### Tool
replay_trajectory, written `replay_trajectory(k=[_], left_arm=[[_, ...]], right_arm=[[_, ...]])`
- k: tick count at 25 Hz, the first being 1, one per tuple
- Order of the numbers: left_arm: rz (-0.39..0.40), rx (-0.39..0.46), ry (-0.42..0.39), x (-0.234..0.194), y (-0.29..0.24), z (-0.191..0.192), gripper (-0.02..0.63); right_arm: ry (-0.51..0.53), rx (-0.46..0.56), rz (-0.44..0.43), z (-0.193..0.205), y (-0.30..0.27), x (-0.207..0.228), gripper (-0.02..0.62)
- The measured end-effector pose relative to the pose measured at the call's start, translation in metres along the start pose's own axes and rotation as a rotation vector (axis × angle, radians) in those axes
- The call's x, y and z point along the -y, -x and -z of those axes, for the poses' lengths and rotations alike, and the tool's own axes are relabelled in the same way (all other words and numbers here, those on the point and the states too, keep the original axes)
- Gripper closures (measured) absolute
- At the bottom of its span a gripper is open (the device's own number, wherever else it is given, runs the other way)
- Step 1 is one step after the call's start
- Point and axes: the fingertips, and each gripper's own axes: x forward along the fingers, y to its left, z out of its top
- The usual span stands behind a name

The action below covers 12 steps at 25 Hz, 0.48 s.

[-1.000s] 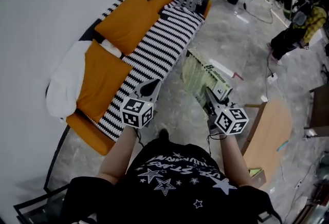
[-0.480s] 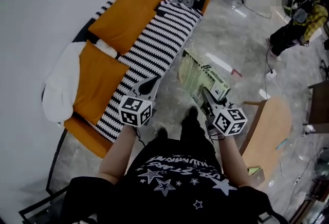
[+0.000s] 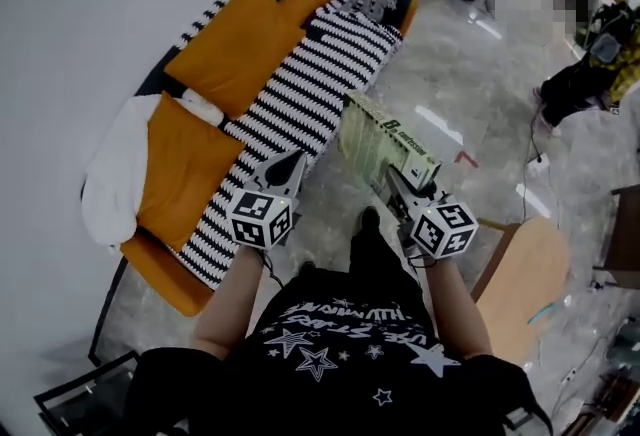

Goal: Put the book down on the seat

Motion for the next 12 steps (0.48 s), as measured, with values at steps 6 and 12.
replay_trajectory(k=[6, 12], left_arm=[[-0.013, 0.004, 0.002, 0.008, -0.069, -0.027, 0.597], [-0.045, 0.023, -0.005, 0.019, -0.127, -0.052, 0.597]], right_arm=[[0.007, -0.014, 0.002, -0.033, -0.015, 0.07, 0.426], [0.025, -0.004, -0.021, -0.069, -0.02, 0.134, 0.426]])
